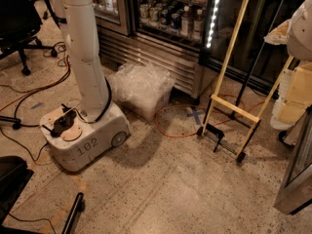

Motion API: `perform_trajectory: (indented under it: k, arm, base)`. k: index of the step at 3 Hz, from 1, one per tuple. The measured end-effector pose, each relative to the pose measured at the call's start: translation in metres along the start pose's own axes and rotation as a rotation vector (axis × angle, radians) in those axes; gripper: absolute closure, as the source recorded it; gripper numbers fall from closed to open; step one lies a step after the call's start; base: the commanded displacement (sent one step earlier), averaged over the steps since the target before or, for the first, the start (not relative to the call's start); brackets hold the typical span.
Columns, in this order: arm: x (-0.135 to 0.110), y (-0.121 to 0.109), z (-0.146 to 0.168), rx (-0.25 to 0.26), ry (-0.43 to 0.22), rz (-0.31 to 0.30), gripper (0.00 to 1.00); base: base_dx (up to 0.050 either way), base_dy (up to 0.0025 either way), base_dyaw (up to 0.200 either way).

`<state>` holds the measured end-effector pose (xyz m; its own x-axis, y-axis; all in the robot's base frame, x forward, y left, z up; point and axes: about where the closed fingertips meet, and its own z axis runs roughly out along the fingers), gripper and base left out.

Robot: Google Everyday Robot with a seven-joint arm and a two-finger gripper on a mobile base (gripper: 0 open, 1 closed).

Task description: Close left fridge door

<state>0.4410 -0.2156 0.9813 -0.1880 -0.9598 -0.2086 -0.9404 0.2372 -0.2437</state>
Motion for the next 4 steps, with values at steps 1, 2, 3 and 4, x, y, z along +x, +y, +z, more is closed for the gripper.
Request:
perform_trajectory:
  k: [1, 2, 3, 4]
  arm:
    - [0.000, 0.000, 0.000, 0.000, 0.000, 0.000, 0.00]
    - [-0.005, -0.013, 0.008, -0.008, -0.011, 0.012, 0.00]
    - [-0.003, -0.019, 0.062, -0.092, -0.035, 0.050, 0.00]
    - [0.000, -0.013, 0.109, -0.150, -0.035, 0.064, 0.00]
  base:
    - [0.000, 0.00000, 0.000]
    - [0.000, 0.00000, 0.000]
    - [0.000, 0.00000, 0.000]
    - [0.000, 0.00000, 0.000]
